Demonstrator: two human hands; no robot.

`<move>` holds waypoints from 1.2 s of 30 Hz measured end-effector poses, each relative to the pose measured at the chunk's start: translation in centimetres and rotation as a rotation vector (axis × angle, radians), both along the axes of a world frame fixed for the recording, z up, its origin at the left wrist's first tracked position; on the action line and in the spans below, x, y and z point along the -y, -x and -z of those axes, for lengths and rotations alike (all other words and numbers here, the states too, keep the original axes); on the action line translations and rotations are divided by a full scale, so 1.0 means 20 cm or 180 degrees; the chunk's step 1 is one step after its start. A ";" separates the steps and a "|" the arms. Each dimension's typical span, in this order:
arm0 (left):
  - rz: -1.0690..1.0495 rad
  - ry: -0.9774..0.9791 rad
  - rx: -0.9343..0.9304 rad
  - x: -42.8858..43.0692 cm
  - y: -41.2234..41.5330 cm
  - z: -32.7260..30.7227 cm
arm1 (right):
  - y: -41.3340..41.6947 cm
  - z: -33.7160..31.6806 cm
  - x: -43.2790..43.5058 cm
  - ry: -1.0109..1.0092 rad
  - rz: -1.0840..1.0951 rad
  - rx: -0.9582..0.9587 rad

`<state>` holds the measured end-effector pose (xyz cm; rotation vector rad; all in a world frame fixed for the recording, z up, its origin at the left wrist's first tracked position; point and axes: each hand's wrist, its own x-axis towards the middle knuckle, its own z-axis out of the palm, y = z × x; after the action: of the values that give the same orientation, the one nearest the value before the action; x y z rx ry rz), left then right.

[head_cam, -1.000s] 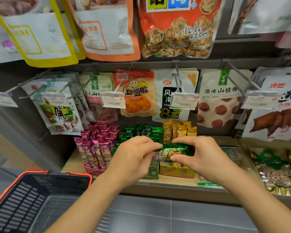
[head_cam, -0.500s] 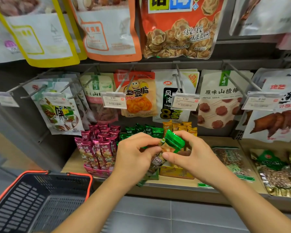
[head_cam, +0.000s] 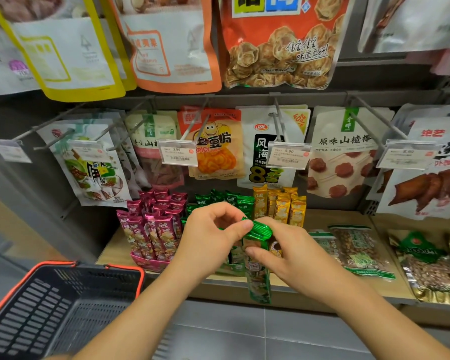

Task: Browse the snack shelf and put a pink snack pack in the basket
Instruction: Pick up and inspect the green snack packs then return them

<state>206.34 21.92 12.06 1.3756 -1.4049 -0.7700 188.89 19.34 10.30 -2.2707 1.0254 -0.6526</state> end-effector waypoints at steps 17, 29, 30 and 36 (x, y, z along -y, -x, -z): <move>0.0551 -0.0609 -0.0886 0.05 -0.27 -0.07 | 0.00 0.02 0.00 -0.0288 -0.0200 -0.0098; -0.0261 -0.0374 -0.1385 0.09 -0.24 -0.02 | 0.03 0.01 0.02 0.0150 0.0066 -0.0543; -0.0382 -0.0370 -0.1444 0.10 -0.24 -0.01 | 0.05 0.01 0.03 0.0020 0.0013 -0.0594; -0.1264 -0.0445 -0.1663 0.16 -0.38 0.04 | 0.18 -0.07 0.10 -0.0182 0.0226 -0.0027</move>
<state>213.98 18.63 11.27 1.3719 -0.6583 -0.8879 185.20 17.34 11.69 -2.1981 1.1189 -0.6351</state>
